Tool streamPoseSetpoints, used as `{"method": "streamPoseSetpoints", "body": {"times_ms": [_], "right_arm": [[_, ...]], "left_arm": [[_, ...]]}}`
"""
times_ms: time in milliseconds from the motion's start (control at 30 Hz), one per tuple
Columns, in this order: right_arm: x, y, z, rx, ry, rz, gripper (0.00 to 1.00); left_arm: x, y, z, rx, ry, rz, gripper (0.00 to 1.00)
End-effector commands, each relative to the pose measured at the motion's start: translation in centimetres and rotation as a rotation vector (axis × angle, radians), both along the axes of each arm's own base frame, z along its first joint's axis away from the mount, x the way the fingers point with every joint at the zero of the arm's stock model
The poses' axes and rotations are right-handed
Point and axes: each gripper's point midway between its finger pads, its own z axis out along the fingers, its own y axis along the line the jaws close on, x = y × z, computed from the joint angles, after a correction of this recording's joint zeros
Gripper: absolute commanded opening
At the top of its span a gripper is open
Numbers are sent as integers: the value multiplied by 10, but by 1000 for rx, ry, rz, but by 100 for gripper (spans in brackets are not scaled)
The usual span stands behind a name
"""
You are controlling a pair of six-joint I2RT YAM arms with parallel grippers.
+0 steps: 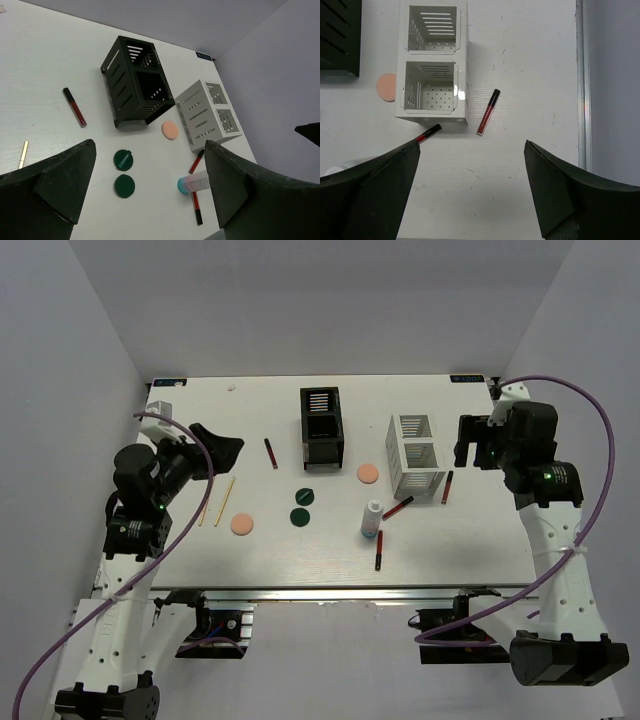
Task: Organize the makeup
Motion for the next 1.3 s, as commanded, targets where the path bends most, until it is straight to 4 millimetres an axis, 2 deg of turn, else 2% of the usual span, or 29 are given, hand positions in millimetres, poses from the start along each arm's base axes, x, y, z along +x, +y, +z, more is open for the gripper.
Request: {"method": "streamPoseSetpoints", "body": {"times_ms": [0,33,67,100,133,167,233,267,300,333,367,433,500,567,600,633,667,700,800,833,867,900,933,967,1000,1167,1200,1233,1267], "right_arm": [[-6,15,16,-8,-52,127,89],[-12,32,18,13,-68,246,90],[-19,40,23,-57,-119,372,90],[-27,50,16,-76,-125,477,89],[-37,66,17,-57,-150,587,89],[-38,68,18,-67,-183,610,90],[-46,73,12,-75,-210,653,89],[-53,77,3,-78,-181,697,89],[-56,79,-4,-104,-166,751,89],[-60,83,-4,-85,-148,776,89],[-66,86,-14,-55,-80,801,89],[-69,91,-14,-22,-63,829,89],[-58,91,-17,21,-59,771,89],[-48,88,-26,54,-34,698,88],[-36,86,-20,56,-67,659,84],[-25,82,-21,80,-47,587,72],[-19,81,-20,95,-40,563,65],[-12,80,-17,102,-48,539,50],[-1,83,-13,142,-47,515,40],[2,83,-10,142,-64,514,40],[6,83,-11,142,-64,509,41],[8,81,-11,138,-65,500,44],[11,82,-11,139,-69,500,45],[13,82,-12,140,-67,497,46],[14,82,-14,144,-66,493,48],[24,82,-17,153,-89,480,50],[26,82,-17,156,-88,472,50],[28,82,-20,158,-86,469,51],[30,82,-18,158,-95,467,52]], "left_arm": [[-6,-10,-3,-30,13,-62,98],[-7,-13,-4,-39,17,-73,98],[-8,-13,-5,-43,17,-76,97],[-8,-14,-10,-46,26,-80,96],[-9,-15,-10,-50,27,-85,90],[-8,-15,-11,-57,28,-83,82],[-7,-15,-16,-66,40,-78,52],[-5,-12,-19,-74,57,-57,25],[-3,-12,-22,-78,71,-48,17],[1,-11,-31,-83,102,-38,14],[4,-8,-36,-86,118,-15,16],[13,-5,-53,-88,177,16,23],[25,2,-68,-75,232,67,45],[44,9,-97,-28,348,116,64],[52,12,-108,-10,388,129,66],[66,15,-128,22,462,145,67],[74,18,-138,38,494,164,68],[82,20,-148,55,520,180,68],[116,11,-174,154,580,197,63],[123,8,-181,202,598,196,61],[133,4,-204,251,654,196,59],[155,7,-190,292,614,245,57],[159,0,-197,334,636,245,53],[168,0,-219,367,682,256,50],[183,-1,-212,367,661,285,49],[222,-8,-230,392,712,332,55],[228,-14,-250,426,752,328,56],[241,-16,-233,441,731,343,58],[246,-18,-235,459,742,347,58]]}}
